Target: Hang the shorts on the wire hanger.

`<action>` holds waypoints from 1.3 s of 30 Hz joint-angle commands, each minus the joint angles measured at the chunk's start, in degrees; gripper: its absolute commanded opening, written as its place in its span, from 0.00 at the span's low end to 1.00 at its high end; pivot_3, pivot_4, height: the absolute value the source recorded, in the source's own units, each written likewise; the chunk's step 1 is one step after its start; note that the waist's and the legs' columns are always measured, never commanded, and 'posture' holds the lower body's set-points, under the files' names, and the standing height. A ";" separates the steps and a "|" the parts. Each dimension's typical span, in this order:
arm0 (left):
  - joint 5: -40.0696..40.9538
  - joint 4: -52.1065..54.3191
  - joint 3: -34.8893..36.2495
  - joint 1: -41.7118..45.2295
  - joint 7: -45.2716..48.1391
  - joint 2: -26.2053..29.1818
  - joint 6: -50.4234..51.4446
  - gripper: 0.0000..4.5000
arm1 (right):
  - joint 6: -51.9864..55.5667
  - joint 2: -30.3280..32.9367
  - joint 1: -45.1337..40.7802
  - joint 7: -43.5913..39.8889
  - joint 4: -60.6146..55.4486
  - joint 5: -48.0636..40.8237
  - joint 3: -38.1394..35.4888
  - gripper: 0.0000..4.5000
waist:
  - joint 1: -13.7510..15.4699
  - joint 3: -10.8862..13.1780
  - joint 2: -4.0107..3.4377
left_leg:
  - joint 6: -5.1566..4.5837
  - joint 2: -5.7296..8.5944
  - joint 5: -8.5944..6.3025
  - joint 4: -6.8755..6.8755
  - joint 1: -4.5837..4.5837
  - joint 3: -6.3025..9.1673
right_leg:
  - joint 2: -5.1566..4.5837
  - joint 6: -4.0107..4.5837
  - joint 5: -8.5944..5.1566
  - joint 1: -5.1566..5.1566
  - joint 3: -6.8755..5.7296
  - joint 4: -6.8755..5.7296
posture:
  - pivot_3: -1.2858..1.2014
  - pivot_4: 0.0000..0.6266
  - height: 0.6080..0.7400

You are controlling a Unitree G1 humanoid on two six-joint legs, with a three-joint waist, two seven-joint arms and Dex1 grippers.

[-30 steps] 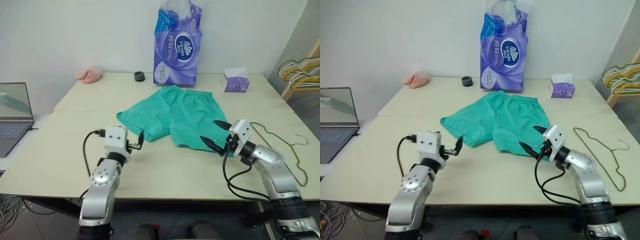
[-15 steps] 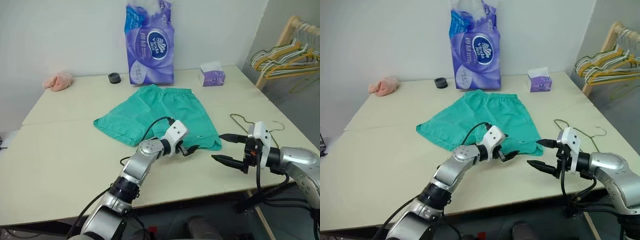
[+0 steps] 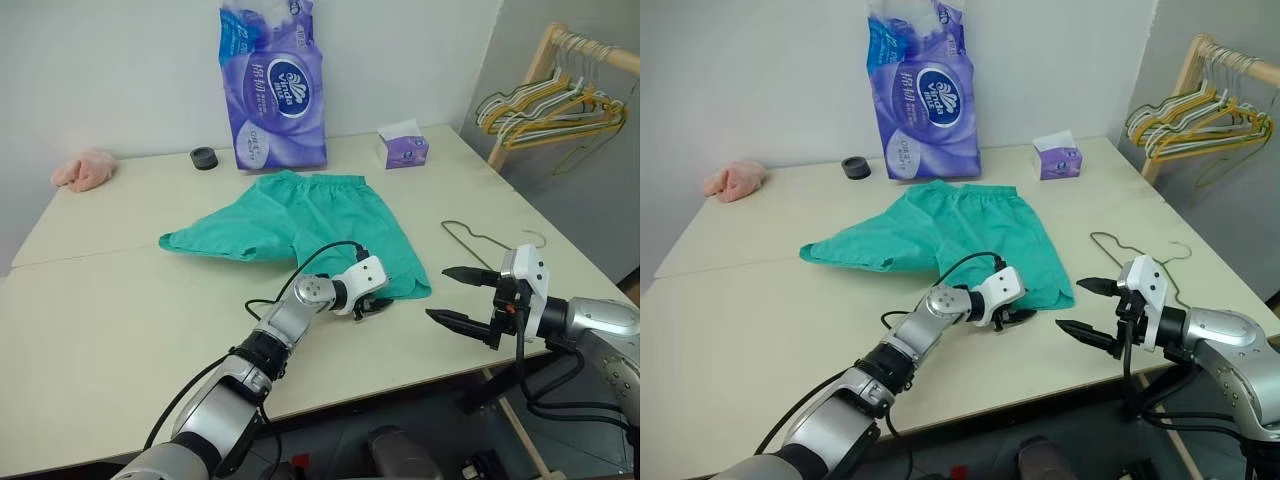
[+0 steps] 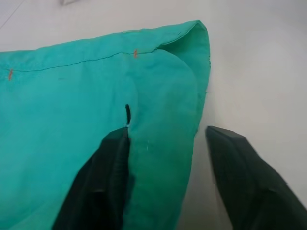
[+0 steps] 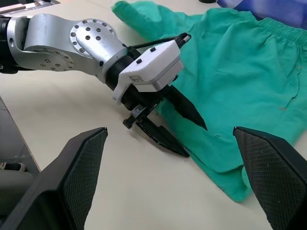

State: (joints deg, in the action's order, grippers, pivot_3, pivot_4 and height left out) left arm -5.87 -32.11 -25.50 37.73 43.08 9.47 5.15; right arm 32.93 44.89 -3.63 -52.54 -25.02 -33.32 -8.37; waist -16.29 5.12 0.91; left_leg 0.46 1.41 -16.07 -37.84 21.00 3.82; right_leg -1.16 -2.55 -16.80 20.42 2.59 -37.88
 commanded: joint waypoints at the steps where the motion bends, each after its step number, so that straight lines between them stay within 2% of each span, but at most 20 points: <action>1: -0.18 1.68 1.08 -1.20 1.11 1.38 -0.38 0.24 | -1.28 -0.01 -1.81 -0.34 -0.31 -0.30 -0.50 1.00 | -0.35 0.01 0.00 | 0.00 -0.01 0.00 0.00 -0.01 0.00 | -0.01 -0.01 0.00 0.00 0.00 -0.01 | 0.36 0.10 1.00; 4: 2.28 9.56 2.42 -5.83 4.09 4.03 2.54 0.03 | -1.72 -0.06 -4.17 -1.12 1.23 0.14 0.62 1.00 | -1.36 0.04 -0.03 | 0.01 -0.05 0.00 0.01 -0.02 0.01 | -0.07 -0.01 0.01 0.00 0.02 -0.03 | 0.37 0.10 1.00; 9: 12.84 30.12 8.67 -17.88 10.62 11.36 12.46 0.01 | -2.46 -0.23 -7.96 -3.18 3.90 0.83 2.97 1.00 | -1.68 0.19 -0.13 | 0.03 -0.16 -0.02 0.06 -0.03 0.10 | -0.04 0.00 0.00 0.07 -0.02 -0.14 | 0.38 0.09 1.00; 14: 20.78 45.49 14.77 -31.23 15.52 22.71 20.50 0.01 | -3.17 -0.36 -11.29 -5.54 6.35 1.69 6.16 1.00 | -0.56 0.38 -0.30 | 0.03 -0.17 -0.02 0.06 -0.04 0.15 | -0.06 0.03 0.00 0.07 -0.04 -0.15 | 0.40 0.09 1.00; 18: 22.80 47.42 21.32 -40.46 17.33 31.34 20.23 0.01 | -4.40 -0.89 -13.49 -7.24 8.91 3.22 8.99 1.00 | 1.09 0.45 -0.38 | 0.03 -0.15 -0.02 0.04 -0.05 0.12 | -0.11 0.09 -0.02 0.09 0.00 -0.12 | 0.41 0.09 1.00; 21: 22.20 44.62 26.67 -44.02 16.03 34.77 17.04 0.01 | -6.64 -0.96 -14.66 -9.08 10.80 5.78 11.69 1.00 | 2.45 0.47 -0.42 | 0.03 -0.15 -0.02 0.04 -0.07 0.14 | -0.12 0.13 -0.04 0.12 -0.02 -0.12 | 0.42 0.08 1.00; 26: 19.91 40.61 30.89 -45.27 12.40 35.27 10.34 0.01 | -13.15 -2.48 -17.40 -10.31 14.79 11.76 16.04 1.00 | 4.42 0.49 -0.50 | 0.04 -0.15 -0.02 0.05 -0.07 0.12 | -0.13 0.20 -0.03 0.45 -0.02 -0.14 | 0.43 0.06 1.00; 29: 22.84 42.60 31.16 -46.26 11.98 34.01 13.96 0.01 | -17.69 -4.77 -19.55 -9.54 18.13 15.00 17.26 1.00 | 5.25 0.47 -0.50 | 0.05 -0.14 -0.02 0.04 -0.03 0.07 | -0.17 0.45 0.13 0.51 0.01 -0.14 | 0.43 0.06 1.00; 32: 26.59 46.26 32.33 -49.26 11.84 32.97 17.88 0.14 | -18.56 -6.18 -20.47 -9.79 19.25 15.29 17.12 1.00 | 5.46 0.44 -0.52 | 0.09 -0.13 -0.05 0.04 0.11 0.04 | -0.21 0.48 0.16 0.68 0.02 -0.20 | 0.43 0.06 1.00; 35: 28.19 49.14 34.03 -53.34 11.50 33.21 19.16 0.33 | -19.14 -6.46 -20.36 -10.24 19.41 15.54 17.04 1.00 | 5.66 0.29 -0.55 | 0.18 -0.13 -0.10 0.01 0.47 0.06 | -0.22 0.50 0.19 0.84 0.00 -0.35 | 0.44 0.06 1.00; 39: 38.58 54.05 40.88 -56.61 11.71 32.98 26.79 0.59 | -20.03 -6.59 -19.89 -10.69 19.99 15.98 16.93 1.00 | 5.89 0.29 -0.56 | 0.20 -0.13 -0.11 -0.05 0.86 0.06 | -0.22 0.54 0.17 1.33 -0.01 -0.71 | 0.44 0.06 1.00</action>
State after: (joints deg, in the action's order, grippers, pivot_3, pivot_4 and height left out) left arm 27.69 18.07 11.66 -18.37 54.27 41.85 28.84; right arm 14.22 38.21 -23.17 -62.61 -4.43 -17.02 9.70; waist -10.40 5.41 0.36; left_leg 0.67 1.28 -16.18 -37.89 21.85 3.89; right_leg -1.38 -1.99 -16.65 21.78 2.56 -38.69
